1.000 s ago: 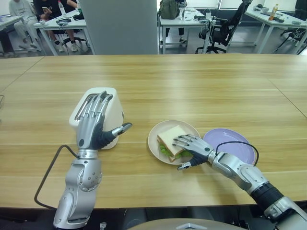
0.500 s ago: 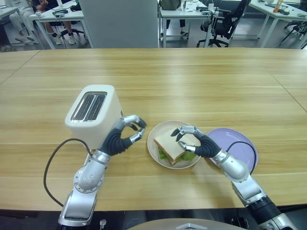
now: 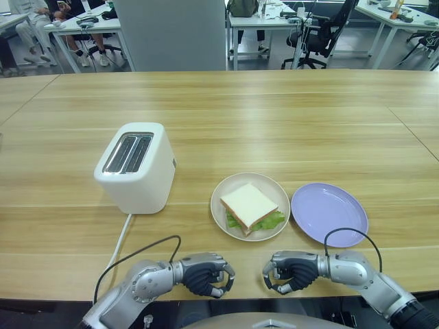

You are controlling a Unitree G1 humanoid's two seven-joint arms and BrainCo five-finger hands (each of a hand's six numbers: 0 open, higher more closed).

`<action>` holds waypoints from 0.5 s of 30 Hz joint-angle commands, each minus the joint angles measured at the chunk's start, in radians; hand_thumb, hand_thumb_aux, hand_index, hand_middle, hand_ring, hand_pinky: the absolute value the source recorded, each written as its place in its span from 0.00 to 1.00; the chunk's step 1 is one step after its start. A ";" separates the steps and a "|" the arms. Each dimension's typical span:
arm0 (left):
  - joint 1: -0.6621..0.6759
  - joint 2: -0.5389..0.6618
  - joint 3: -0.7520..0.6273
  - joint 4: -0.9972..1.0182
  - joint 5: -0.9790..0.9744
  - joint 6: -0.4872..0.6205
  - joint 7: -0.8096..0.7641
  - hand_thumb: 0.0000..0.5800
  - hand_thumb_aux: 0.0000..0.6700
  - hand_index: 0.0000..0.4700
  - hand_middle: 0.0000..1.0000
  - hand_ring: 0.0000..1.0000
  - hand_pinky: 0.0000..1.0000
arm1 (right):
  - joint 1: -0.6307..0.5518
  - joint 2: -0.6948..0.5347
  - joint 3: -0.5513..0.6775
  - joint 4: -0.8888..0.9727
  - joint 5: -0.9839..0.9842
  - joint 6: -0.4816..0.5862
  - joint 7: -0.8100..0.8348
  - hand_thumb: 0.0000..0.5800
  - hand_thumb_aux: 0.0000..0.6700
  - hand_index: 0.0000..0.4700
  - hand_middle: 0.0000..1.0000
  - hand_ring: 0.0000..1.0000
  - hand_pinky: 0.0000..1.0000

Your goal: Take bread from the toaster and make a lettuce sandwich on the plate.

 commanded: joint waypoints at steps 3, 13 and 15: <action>-0.100 -0.081 -0.084 0.174 0.339 0.093 0.213 1.00 1.00 0.98 1.00 1.00 1.00 | -0.050 0.053 0.071 0.158 -0.373 0.048 -0.271 1.00 1.00 0.98 1.00 1.00 1.00; -0.442 -0.218 -0.174 0.620 0.573 0.243 0.435 1.00 1.00 0.98 1.00 1.00 1.00 | -0.453 0.279 0.176 0.668 -0.652 0.268 -0.718 1.00 1.00 0.98 1.00 1.00 1.00; -0.519 -0.242 -0.189 0.734 0.599 0.284 0.472 1.00 1.00 0.98 1.00 1.00 1.00 | -0.551 0.334 0.213 0.826 -0.683 0.320 -0.772 1.00 1.00 0.98 1.00 1.00 1.00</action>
